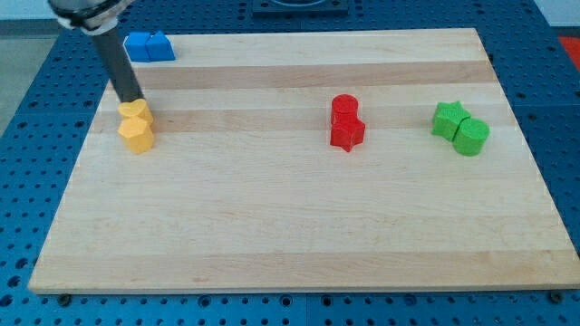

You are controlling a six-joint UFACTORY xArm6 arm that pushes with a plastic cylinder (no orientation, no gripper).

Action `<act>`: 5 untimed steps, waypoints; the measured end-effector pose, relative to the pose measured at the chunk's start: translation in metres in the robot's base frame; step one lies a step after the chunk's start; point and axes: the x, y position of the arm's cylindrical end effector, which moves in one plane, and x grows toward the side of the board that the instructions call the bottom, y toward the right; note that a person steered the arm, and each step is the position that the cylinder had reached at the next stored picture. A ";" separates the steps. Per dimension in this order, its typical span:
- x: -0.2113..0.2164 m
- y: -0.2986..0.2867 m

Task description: Push yellow hexagon a little bit left

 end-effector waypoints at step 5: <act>0.065 0.105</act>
